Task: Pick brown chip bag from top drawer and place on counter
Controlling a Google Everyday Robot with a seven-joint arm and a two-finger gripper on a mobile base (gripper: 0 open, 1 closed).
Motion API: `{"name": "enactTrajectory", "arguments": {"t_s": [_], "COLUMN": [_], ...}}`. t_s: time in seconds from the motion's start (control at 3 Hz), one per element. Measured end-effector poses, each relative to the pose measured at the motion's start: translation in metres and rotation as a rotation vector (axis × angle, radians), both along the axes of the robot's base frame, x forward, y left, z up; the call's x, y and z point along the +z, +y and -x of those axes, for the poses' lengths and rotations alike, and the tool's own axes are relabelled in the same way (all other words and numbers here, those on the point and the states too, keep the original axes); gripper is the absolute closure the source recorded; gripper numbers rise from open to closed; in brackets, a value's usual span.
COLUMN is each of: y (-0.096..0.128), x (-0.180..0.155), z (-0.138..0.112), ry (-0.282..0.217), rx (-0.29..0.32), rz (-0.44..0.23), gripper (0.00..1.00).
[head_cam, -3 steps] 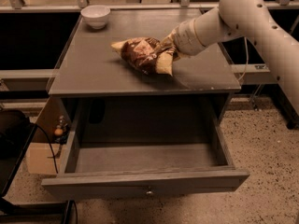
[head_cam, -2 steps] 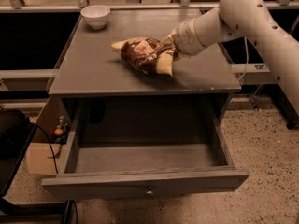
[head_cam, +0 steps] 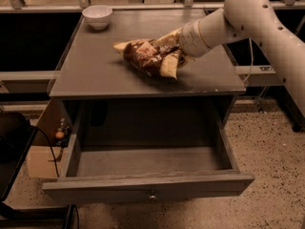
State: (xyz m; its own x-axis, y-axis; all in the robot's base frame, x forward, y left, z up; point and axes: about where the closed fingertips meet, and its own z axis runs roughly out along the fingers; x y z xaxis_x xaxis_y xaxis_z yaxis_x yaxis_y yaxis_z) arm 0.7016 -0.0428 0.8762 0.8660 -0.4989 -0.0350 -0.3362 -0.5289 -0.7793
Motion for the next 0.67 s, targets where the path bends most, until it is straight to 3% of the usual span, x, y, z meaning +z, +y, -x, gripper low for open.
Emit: {"name": "enactTrajectory", "arguments": {"t_s": [0.33,0.67], "y": [0.0001,0.0001], "x": [0.0,-0.0001], "z": [0.0,0.0], "ry": [0.0,0.0], "rx": [0.0,0.0], "rz": [0.0,0.0], "gripper": [0.0,0.0]}}
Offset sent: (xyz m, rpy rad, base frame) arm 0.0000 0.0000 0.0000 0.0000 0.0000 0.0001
